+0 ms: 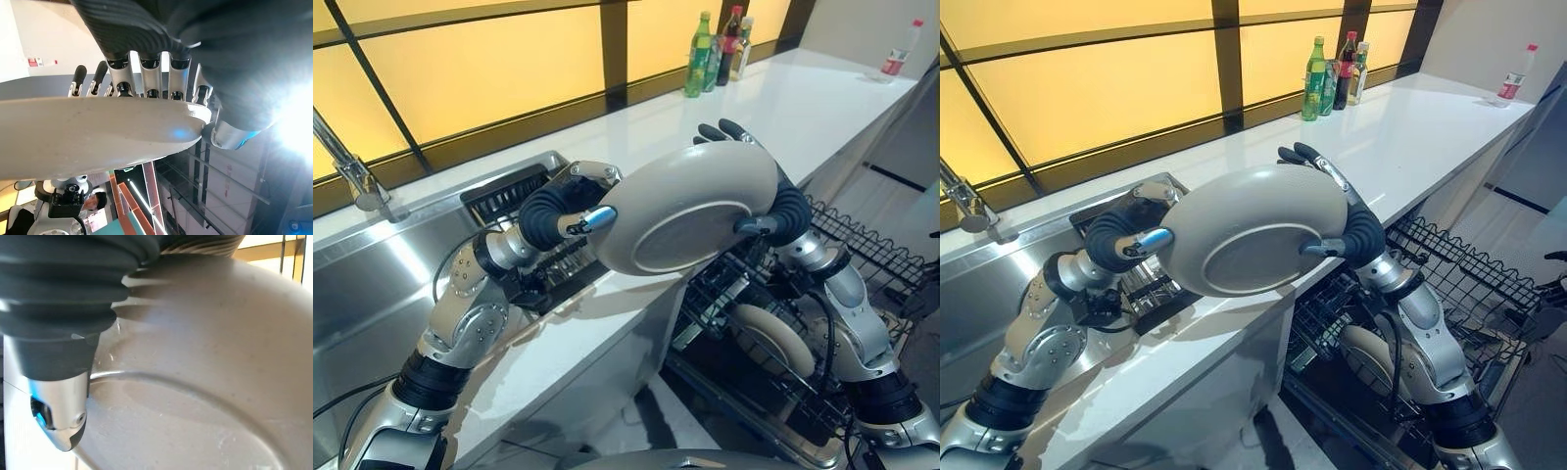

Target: Pick up plates and place into dishwasher.

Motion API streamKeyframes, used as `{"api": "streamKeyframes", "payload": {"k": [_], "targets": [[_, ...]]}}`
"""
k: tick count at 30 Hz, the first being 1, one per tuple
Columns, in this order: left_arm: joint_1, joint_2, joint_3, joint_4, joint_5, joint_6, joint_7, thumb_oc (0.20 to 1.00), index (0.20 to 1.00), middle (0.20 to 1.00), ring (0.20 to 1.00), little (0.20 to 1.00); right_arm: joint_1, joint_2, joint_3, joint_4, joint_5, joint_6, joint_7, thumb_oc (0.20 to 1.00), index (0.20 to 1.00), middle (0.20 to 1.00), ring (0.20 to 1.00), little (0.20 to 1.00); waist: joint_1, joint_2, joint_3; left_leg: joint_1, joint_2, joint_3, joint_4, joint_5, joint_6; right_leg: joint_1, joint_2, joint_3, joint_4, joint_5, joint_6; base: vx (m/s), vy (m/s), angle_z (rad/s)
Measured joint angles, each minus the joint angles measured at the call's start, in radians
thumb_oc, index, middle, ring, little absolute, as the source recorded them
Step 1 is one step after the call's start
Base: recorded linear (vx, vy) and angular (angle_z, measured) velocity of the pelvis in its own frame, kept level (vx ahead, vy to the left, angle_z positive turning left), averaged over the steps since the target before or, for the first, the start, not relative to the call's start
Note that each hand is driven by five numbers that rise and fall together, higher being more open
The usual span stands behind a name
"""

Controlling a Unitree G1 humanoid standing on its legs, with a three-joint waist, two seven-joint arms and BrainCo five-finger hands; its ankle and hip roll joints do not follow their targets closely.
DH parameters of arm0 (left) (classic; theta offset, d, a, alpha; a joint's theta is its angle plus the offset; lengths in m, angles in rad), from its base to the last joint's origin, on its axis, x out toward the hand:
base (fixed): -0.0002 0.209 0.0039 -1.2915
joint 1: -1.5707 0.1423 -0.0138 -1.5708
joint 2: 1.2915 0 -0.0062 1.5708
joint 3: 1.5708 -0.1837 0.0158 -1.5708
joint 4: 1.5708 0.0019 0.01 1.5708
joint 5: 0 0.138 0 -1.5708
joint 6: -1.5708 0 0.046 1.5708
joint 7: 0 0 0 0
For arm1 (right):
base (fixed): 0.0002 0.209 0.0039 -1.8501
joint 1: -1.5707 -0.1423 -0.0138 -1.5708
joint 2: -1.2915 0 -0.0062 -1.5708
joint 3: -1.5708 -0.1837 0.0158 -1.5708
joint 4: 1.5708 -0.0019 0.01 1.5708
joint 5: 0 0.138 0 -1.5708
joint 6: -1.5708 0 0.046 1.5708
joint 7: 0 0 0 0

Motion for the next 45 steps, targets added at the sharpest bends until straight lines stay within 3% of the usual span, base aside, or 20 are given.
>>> {"api": "streamKeyframes", "payload": {"k": [7,8,9,20,33,37,38,39,40,41,45], "targets": [[-0.036,0.012,0.0,0.0,-0.008,-0.007,-0.03,0.2,0.2,0.2,0.2,0.2,0.0,-0.019,0.068,0.034,0.042,0.108,0.117,1.0,1.0,1.0,1.0,1.0,0.001,-0.003,-0.005,0.003,0.0,0.0,0.0,0.0,0.0,0.003,0.0,0.0,0.0,0.0,0.0,0.0,0.0,0.0],[-0.046,0.014,0.0,0.0,-0.008,-0.008,-0.03,0.2,0.2,0.2,0.2,0.2,0.0,-0.028,0.088,0.037,0.044,0.124,0.14,0.912,0.912,0.912,0.912,0.912,0.002,-0.003,-0.005,0.005,0.0,0.0,0.0,0.0,0.0,0.005,0.0,0.0,0.0,0.0,0.0,0.0,0.0,0.0],[-0.054,0.018,-0.001,0.0,-0.008,-0.008,-0.03,0.2,0.2,0.2,0.2,0.2,0.0,-0.042,0.108,0.037,0.048,0.13,0.159,0.2,0.2,0.2,0.2,0.2,0.002,-0.003,-0.005,0.008,0.0,0.0,0.0,0.0,0.0,0.007,0.0,0.0,0.0,0.0,0.0,0.0,0.0,0.0],[-0.056,0.05,0.021,0.006,-0.035,-0.03,-0.014,0.2,0.2,0.2,0.2,0.2,0.0,-0.065,0.123,0.034,0.069,0.098,0.268,0.2,0.2,0.2,0.2,0.2,0.001,-0.004,-0.006,0.015,0.0,0.0,-0.002,0.0,0.0,0.014,0.0,0.0,0.0,-0.002,0.0,0.0,0.0,0.0],[-0.056,0.043,0.03,0.013,-0.034,-0.026,-0.004,0.2,0.2,0.2,0.2,0.2,0.0,-0.047,0.114,0.031,0.069,0.018,0.224,0.2,0.2,0.2,0.2,0.2,0.0,-0.003,-0.005,0.016,0.0,0.001,-0.001,0.0,0.0,0.014,0.001,0.001,0.0,-0.002,0.0,0.0,0.002,0.0],[-0.056,0.036,0.033,0.03,-0.015,-0.021,0.055,0.2,0.2,0.2,0.2,0.2,0.0,0.004,0.109,0.031,0.068,-0.013,0.163,0.2,0.2,0.2,0.2,0.2,-0.002,-0.002,-0.005,0.016,0.001,0.002,-0.001,0.0,0.0,0.013,0.001,0.002,0.0,-0.003,0.0,0.0,0.013,0.0],[-0.055,0.034,0.037,0.045,0.007,-0.021,0.073,0.332,0.332,0.332,0.332,0.332,0.001,0.019,0.1,0.031,0.067,-0.022,0.142,0.2,0.2,0.2,0.2,0.2,-0.005,-0.002,-0.004,0.016,0.001,0.003,-0.002,-0.001,0.0,0.012,0.001,0.003,0.0,-0.003,0.0,0.02,0.039,-0.01],[-0.053,0.034,0.038,0.055,0.017,-0.017,0.088,0.517,0.517,0.517,0.517,0.517,0.001,0.03,0.09,0.031,0.064,-0.028,0.128,0.2,0.2,0.2,0.2,0.2,-0.005,-0.001,-0.004,0.016,0.001,0.003,-0.002,0.0,0.0,0.012,0.001,0.003,0.0,-0.003,0.0,0.03,0.042,-0.02],[-0.052,0.033,0.039,0.058,0.035,-0.011,0.111,0.815,0.815,0.815,0.815,0.815,0.001,0.044,0.078,0.031,0.065,-0.038,0.1,0.2,0.2,0.2,0.2,0.2,-0.005,-0.001,-0.004,0.016,0.001,0.004,-0.003,-0.001,0.0,0.011,0.001,0.004,0.0,-0.003,0.0,0.02,0.037,-0.02],[-0.052,0.031,0.039,0.065,0.045,-0.004,0.131,1.0,1.0,1.0,1.0,1.0,0.001,0.068,0.054,0.031,0.065,-0.06,0.078,0.2,0.2,0.2,0.2,0.2,-0.006,0.0,-0.004,0.016,0.001,0.004,-0.003,-0.001,0.001,0.01,0.001,0.005,0.0,-0.003,0.0,0.03,0.053,-0.02],[-0.021,-0.008,0.049,0.094,0.047,0.002,0.218,1.0,1.0,1.0,1.0,1.0,0.001,0.134,-0.025,0.027,0.069,-0.111,0.024,0.2,0.2,0.2,0.2,0.2,-0.008,0.001,-0.003,0.017,0.0,0.011,-0.006,-0.001,0.001,0.005,0.0,0.012,0.0,-0.003,0.0,0.03,0.06,-0.06]]}}
